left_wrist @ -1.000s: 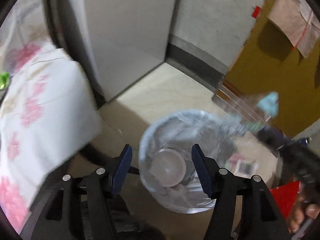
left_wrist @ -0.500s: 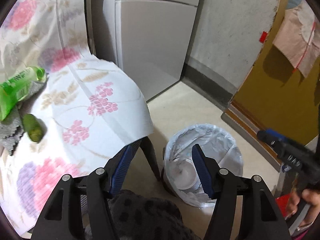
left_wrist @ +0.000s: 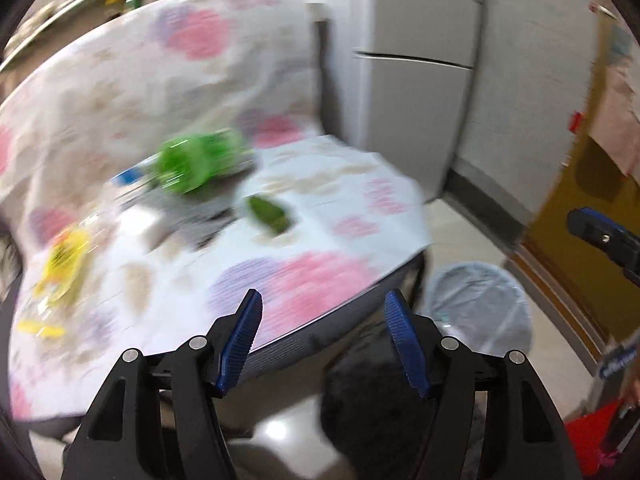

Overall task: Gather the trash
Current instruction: 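Bring the left tool back over the chair, then grasp the yellow snack packet with the left gripper while the right gripper approaches the clear tray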

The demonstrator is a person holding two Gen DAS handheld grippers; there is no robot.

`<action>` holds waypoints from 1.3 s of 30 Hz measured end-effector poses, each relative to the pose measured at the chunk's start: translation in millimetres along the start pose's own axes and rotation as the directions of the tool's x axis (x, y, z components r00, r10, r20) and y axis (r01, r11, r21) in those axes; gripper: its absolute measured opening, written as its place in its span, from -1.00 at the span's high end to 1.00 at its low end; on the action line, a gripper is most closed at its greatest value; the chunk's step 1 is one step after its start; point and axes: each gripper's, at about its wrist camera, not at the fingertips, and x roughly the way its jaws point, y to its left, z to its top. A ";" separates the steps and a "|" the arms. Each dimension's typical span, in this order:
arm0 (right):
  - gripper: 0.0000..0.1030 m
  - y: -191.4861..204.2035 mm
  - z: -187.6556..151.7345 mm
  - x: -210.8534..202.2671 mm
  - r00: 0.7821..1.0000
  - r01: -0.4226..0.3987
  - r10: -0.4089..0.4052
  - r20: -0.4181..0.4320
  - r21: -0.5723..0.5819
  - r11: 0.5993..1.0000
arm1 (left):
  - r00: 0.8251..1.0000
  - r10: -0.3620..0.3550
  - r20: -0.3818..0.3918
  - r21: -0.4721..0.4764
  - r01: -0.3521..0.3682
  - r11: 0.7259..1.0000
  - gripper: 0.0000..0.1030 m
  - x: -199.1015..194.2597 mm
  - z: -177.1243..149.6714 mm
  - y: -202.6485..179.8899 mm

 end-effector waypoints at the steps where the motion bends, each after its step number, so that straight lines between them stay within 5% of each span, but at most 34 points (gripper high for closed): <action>1: 0.24 13.0 1.0 1.7 1.000 -0.021 0.021 -0.007 -0.028 0.999 | 1.000 0.023 -0.007 -0.033 -0.023 0.999 -0.26 -5.4 -5.1 15.8; 10: 0.12 105.3 5.3 22.0 0.978 -0.207 0.199 -0.068 -0.134 0.969 | 0.984 0.179 -0.022 -0.191 -0.180 0.965 -0.32 -47.7 -43.8 102.1; 20: 0.00 189.0 25.6 60.0 0.944 -0.328 0.304 -0.131 -0.252 0.911 | 0.940 0.335 -0.059 -0.320 -0.336 0.886 -0.35 -81.6 -59.1 174.9; 26: -0.10 182.4 14.3 72.7 0.944 -0.325 0.296 -0.148 -0.253 0.911 | 0.927 0.368 -0.076 -0.367 -0.369 0.854 -0.46 -83.0 -66.6 197.5; 34: -0.14 165.0 5.4 73.6 0.952 -0.294 0.262 -0.162 -0.231 0.927 | 0.945 0.309 -0.102 -0.383 -0.324 0.865 -0.46 -63.5 -67.8 207.1; 39: -0.19 167.1 7.3 78.0 0.951 -0.298 0.266 -0.156 -0.239 0.924 | 0.935 0.335 -0.117 -0.380 -0.354 0.854 -0.50 -50.8 -62.2 221.0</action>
